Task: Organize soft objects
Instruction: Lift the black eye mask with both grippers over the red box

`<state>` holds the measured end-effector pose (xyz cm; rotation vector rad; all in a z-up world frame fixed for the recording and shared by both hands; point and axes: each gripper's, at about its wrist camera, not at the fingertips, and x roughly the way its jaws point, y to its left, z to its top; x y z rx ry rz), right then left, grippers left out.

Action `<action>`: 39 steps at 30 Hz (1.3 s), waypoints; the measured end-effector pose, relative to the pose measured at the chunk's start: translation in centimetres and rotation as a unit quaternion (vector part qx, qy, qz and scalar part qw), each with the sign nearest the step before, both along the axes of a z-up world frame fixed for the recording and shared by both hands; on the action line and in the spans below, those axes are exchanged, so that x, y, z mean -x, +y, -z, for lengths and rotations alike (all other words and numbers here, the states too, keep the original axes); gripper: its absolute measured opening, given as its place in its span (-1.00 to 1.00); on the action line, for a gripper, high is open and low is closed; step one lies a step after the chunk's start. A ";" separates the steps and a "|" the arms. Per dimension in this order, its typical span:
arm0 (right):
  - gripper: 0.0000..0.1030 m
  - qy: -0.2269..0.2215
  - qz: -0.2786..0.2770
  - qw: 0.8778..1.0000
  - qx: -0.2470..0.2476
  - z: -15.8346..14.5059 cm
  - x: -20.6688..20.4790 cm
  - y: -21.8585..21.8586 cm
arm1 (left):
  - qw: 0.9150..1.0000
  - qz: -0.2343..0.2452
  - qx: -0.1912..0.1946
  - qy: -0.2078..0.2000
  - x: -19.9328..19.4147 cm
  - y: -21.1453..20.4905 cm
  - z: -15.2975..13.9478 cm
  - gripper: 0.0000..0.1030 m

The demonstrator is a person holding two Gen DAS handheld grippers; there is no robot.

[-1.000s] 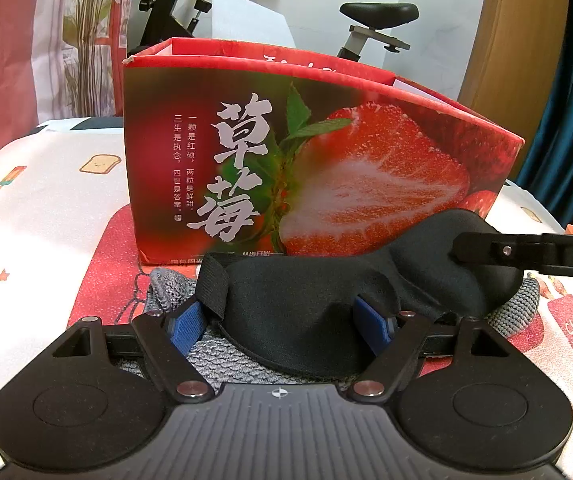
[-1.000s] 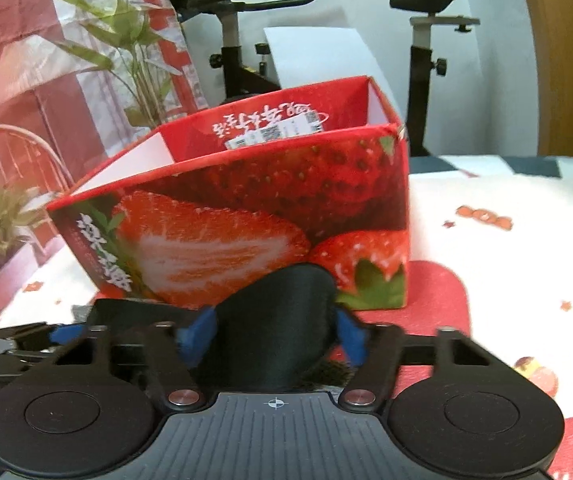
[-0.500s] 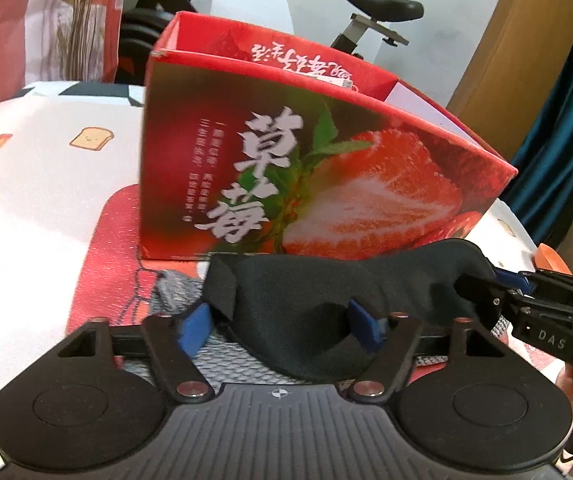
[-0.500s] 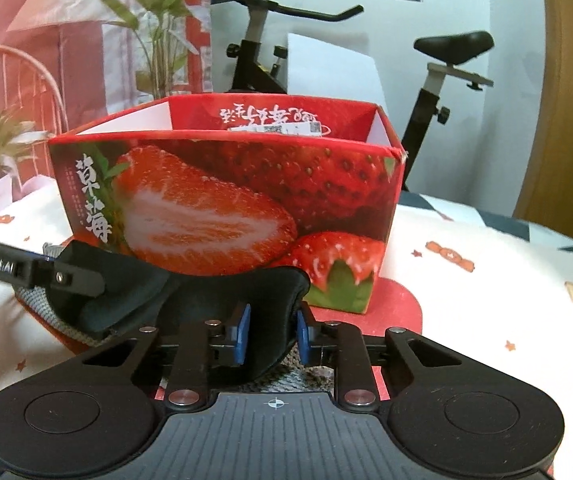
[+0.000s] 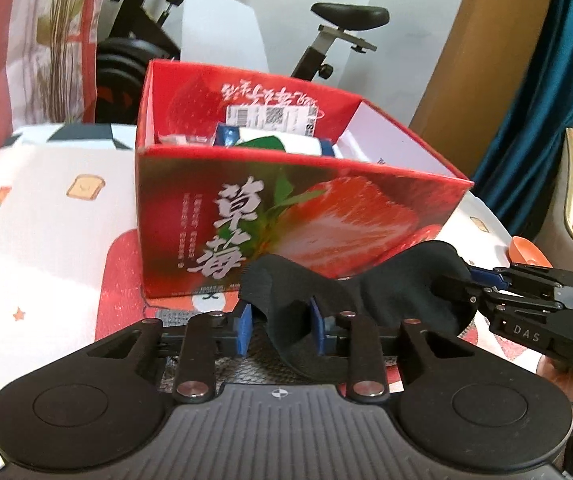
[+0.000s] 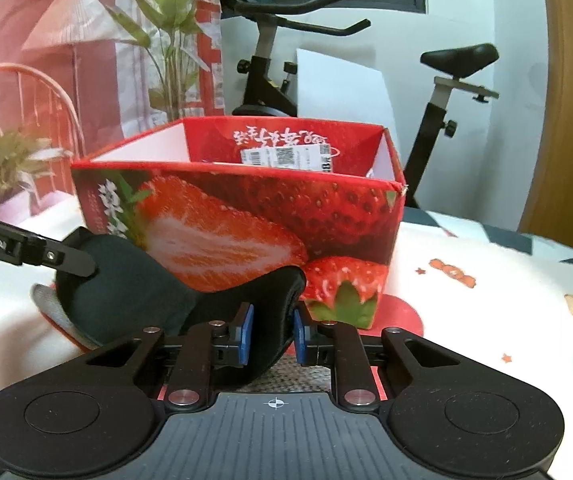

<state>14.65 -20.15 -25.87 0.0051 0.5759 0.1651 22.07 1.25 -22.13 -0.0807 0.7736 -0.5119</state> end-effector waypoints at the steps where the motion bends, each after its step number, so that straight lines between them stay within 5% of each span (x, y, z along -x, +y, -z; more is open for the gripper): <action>1: -0.66 0.001 -0.003 1.000 -0.006 -0.2 0.1 -0.1 | 1.000 0.001 -0.001 -0.004 0.2 -0.1 -0.2 -0.52; 12: -0.72 -0.022 -0.028 0.998 -0.043 -3.3 1.4 -0.6 | 0.997 -0.001 -0.017 -0.077 3.3 -0.7 -3.9 -0.68; 25: -0.72 -0.081 -0.039 0.996 -0.007 -8.1 3.7 -0.3 | 0.985 -0.006 -0.027 -0.171 6.2 -0.5 -8.9 -0.68; 39: -0.71 -0.151 -0.055 0.984 0.072 -12.7 -2.3 -0.6 | 0.968 -0.037 -0.057 -0.243 0.3 -3.1 -11.7 -0.68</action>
